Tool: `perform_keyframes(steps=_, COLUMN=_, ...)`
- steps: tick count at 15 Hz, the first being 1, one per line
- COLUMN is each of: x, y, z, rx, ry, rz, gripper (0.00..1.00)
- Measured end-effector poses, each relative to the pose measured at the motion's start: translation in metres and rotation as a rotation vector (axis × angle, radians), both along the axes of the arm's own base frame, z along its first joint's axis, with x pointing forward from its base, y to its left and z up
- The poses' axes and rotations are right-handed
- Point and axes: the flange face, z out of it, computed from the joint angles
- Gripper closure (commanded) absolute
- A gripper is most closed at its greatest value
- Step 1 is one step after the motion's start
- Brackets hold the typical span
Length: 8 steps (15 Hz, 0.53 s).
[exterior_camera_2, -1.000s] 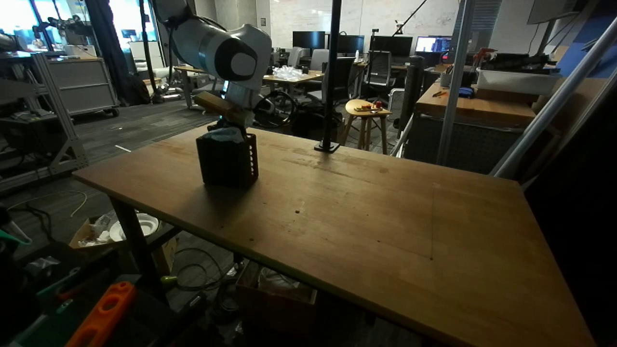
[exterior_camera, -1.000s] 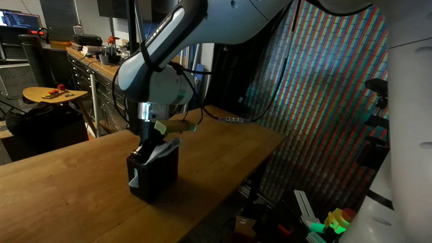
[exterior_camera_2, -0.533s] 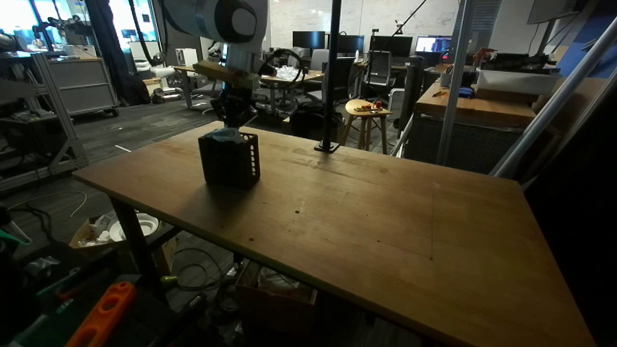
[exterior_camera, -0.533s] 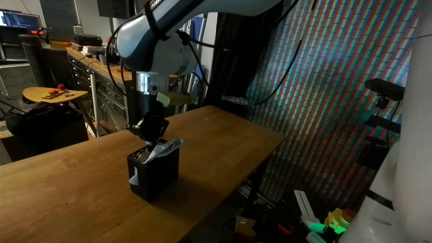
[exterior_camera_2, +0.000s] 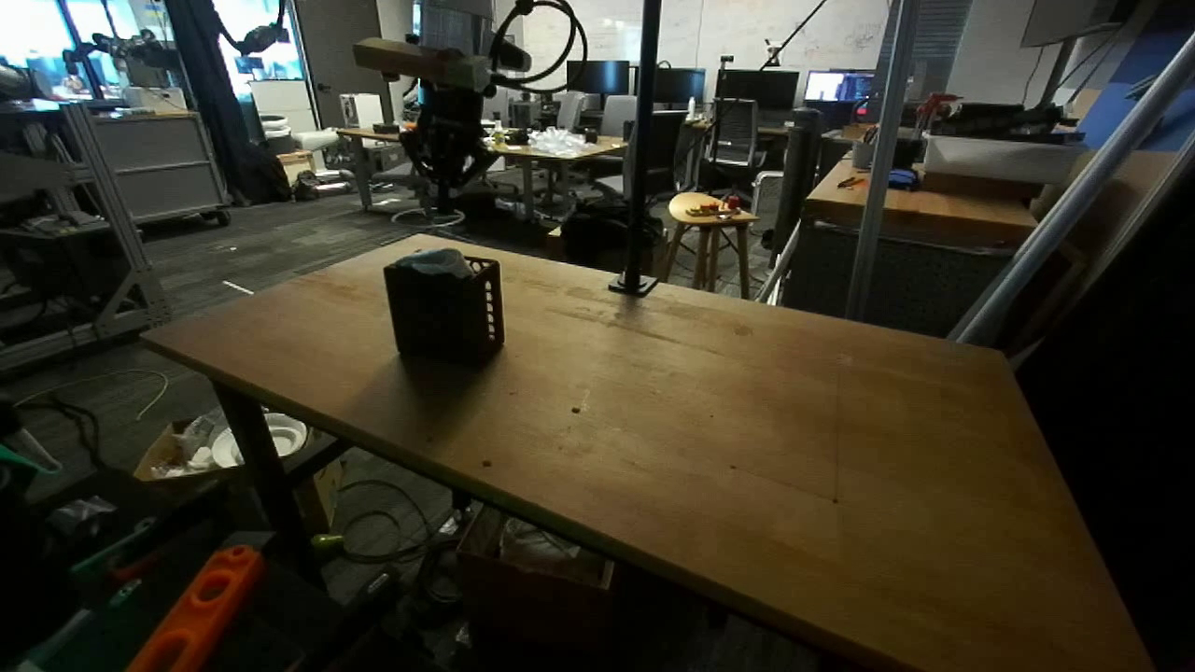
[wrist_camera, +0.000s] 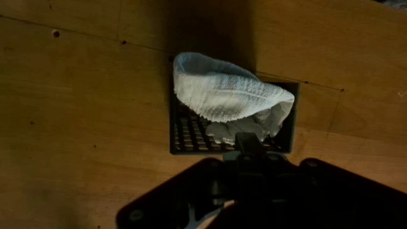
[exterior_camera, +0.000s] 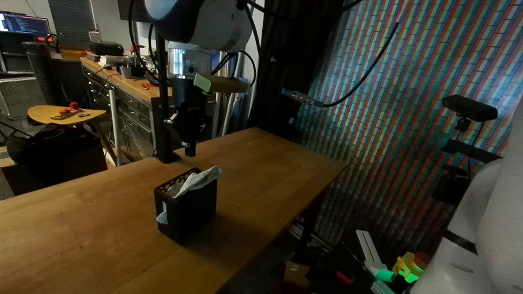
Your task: Place the towel in the basket and push it down
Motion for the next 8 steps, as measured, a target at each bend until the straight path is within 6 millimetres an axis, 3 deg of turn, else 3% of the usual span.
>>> perform_keyframes(steps=8, x=-0.033, y=-0.027, z=-0.018, rx=-0.014, ry=0.05, rz=-0.174, gripper=1.0)
